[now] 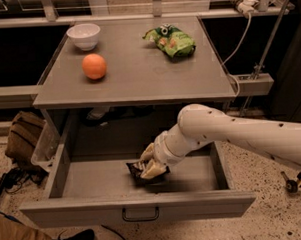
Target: Pick rxbar chocolate from top drawer and place on counter
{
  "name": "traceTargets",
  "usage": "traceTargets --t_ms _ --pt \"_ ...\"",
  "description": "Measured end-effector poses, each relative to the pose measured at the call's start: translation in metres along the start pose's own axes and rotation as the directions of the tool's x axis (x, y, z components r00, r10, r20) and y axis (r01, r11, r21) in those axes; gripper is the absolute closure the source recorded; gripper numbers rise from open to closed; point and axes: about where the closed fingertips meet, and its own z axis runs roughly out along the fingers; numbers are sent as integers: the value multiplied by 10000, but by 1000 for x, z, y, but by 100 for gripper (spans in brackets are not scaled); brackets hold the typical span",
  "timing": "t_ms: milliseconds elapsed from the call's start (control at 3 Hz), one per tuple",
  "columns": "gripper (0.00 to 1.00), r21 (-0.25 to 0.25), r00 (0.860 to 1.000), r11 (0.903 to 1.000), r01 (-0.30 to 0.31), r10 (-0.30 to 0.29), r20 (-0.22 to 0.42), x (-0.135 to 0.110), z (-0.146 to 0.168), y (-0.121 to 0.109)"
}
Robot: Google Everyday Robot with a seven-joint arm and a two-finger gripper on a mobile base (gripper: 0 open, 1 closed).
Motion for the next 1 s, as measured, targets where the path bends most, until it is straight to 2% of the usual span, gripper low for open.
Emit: traceTargets --t_ms 333,667,1000 --pt "100 371 9994 9990 254 -263 220 -12 -31 -20" --pt "100 1083 9952 9902 883 -924 333 -43 -87 -57" --pt "100 1901 9872 9713 1431 -1538 426 -78 -144 -88"
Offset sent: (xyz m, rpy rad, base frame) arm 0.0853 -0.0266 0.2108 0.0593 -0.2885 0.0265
